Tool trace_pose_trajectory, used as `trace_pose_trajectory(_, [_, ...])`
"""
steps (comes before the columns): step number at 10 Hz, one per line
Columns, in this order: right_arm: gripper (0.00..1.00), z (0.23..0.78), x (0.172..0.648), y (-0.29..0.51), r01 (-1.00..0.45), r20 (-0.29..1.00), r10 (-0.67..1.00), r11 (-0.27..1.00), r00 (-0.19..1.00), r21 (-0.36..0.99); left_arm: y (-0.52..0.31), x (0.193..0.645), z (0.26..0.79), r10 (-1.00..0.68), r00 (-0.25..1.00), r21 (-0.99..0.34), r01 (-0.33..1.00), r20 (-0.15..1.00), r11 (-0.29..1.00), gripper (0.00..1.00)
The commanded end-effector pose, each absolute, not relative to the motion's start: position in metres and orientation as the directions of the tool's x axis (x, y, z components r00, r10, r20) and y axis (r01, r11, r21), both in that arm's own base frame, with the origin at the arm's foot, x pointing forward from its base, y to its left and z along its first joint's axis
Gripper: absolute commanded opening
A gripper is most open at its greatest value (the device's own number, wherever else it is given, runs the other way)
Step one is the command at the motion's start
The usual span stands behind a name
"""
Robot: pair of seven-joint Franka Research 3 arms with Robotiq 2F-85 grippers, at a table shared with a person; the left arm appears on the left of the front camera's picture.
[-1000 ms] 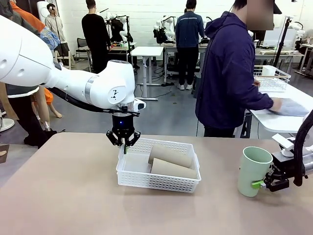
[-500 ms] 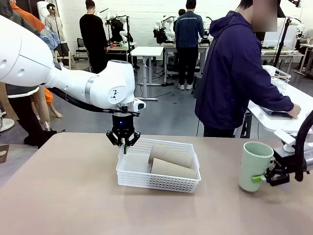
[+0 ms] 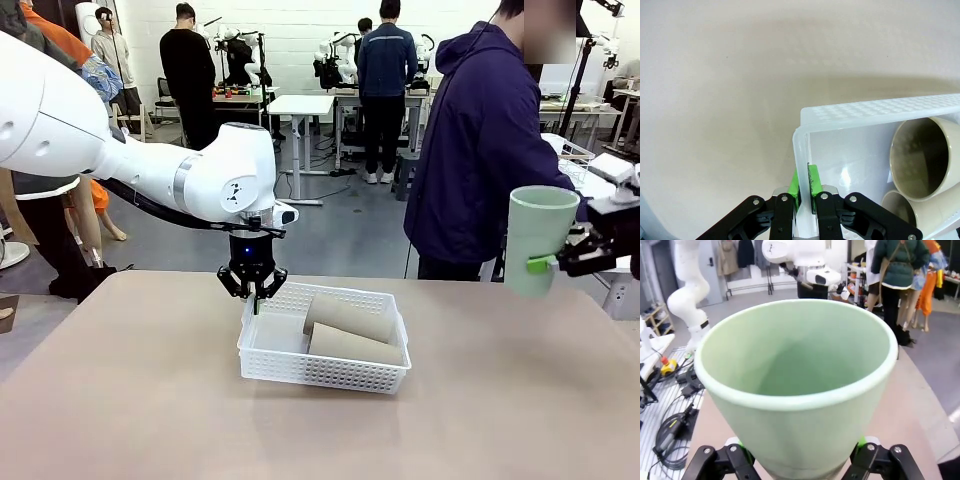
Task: Clean and organize the cups into the basket.
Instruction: Pick up the Reusable plastic cup from the right side of the table and stack it inside the Organizing basket in the center of the table.
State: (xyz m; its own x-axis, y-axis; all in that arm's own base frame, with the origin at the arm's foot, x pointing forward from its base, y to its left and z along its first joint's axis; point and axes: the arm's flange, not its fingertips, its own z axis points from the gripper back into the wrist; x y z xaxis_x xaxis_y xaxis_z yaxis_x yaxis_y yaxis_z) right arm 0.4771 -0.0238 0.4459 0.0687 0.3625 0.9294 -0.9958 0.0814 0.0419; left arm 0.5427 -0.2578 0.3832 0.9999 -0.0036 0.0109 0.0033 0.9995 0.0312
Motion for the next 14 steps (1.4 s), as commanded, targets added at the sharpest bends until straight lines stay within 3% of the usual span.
trace_pose_trajectory(1, [0.16, 0.453, 0.473, -0.01, -0.993, 0.931, 0.359, 0.111, 0.069, 0.031, -0.257, 0.542, 0.385, -0.006, 1.0, 0.033, 0.006, 0.014, 0.999, 0.0])
trace_pose_trajectory(8, [0.16, 0.459, 0.475, -0.02, -0.996, 0.927, 0.369, 0.088, 0.06, 0.03, -0.257, 0.542, 0.385, -0.006, 1.0, 0.033, 0.006, 0.014, 0.999, 0.0])
trace_pose_trajectory(9, [0.82, 0.458, 0.474, -0.021, -0.995, 0.925, 0.375, 0.094, 0.063, 0.03, -0.257, 0.542, 0.385, -0.006, 1.0, 0.033, 0.006, 0.014, 0.999, 0.0])
trace_pose_trajectory(11, [0.82, 0.518, 0.483, 0.056, -0.997, 0.839, 0.541, -0.071, -0.063, -0.029, -0.257, 0.542, 0.385, -0.006, 1.0, 0.033, 0.006, 0.014, 0.999, 0.0])
trace_pose_trajectory(14, [0.82, 0.548, 0.521, 0.166, -0.984, 0.69, 0.719, -0.168, -0.082, 0.059, -0.257, 0.542, 0.385, -0.006, 1.0, 0.033, 0.006, 0.014, 0.999, 0.0])
